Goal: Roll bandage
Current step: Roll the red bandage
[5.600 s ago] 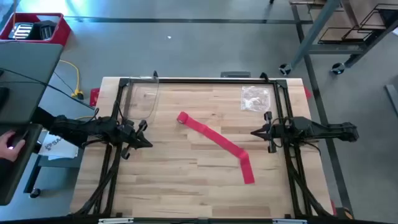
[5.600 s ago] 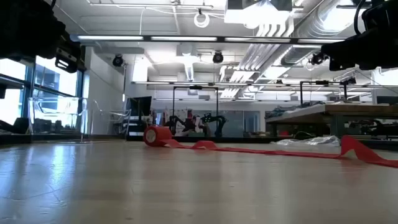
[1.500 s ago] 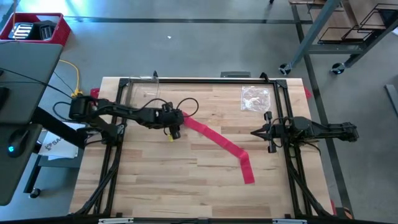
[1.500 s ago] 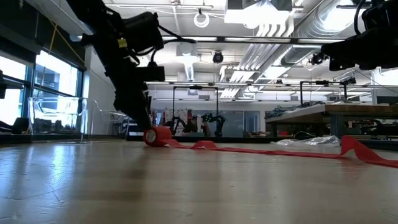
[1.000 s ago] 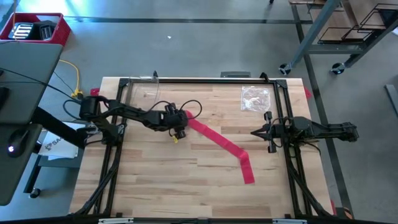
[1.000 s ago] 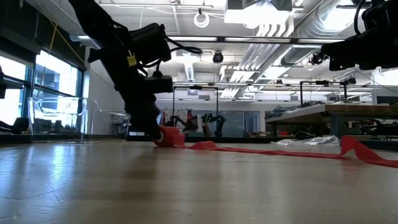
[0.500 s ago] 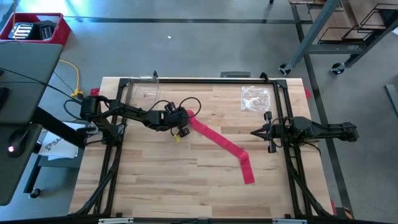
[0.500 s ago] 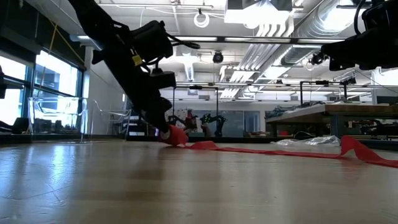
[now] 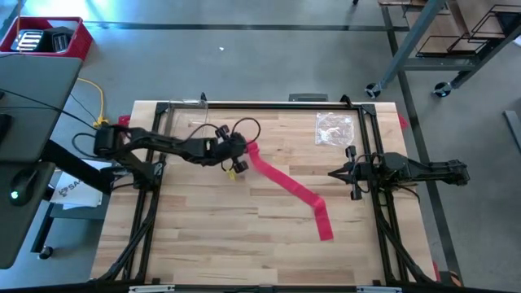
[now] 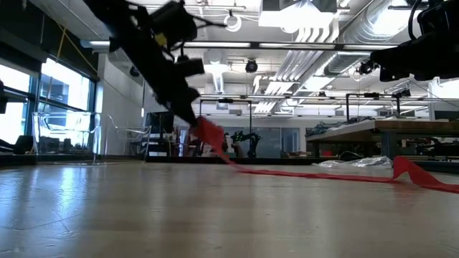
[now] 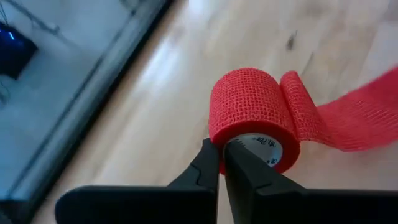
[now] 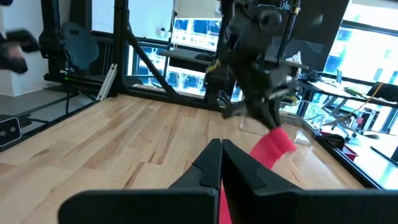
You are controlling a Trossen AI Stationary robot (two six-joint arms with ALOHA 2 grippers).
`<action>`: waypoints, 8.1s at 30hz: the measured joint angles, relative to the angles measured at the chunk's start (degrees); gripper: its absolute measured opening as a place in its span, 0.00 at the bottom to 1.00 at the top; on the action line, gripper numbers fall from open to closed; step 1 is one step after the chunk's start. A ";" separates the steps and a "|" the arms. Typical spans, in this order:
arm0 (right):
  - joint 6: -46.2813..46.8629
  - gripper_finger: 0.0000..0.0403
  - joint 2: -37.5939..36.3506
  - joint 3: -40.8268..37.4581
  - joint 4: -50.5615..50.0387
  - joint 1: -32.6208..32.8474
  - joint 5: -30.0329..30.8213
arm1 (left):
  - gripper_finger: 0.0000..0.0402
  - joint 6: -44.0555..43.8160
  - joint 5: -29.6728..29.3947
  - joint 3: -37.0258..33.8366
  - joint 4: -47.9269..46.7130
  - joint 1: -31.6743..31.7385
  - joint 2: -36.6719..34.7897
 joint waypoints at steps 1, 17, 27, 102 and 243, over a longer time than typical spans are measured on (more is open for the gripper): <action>0.00 0.00 0.00 0.00 -0.01 0.01 0.00 | 0.01 1.55 -0.03 1.25 -1.33 -0.03 -1.42; 0.00 0.00 0.01 -0.01 0.00 0.01 0.00 | 0.01 43.25 -2.98 33.92 -3.92 -3.49 -11.79; 0.00 0.00 0.08 0.00 0.01 0.00 0.02 | 0.02 46.05 -9.31 45.23 -2.86 -8.19 -9.96; 27.26 0.38 92.35 126.89 -49.14 -8.48 -11.08 | 0.02 37.27 8.63 58.99 -12.12 -16.06 -3.52; -26.71 0.08 91.55 126.87 -37.43 8.16 17.67 | 0.15 10.50 24.79 58.93 -0.88 -14.96 -2.16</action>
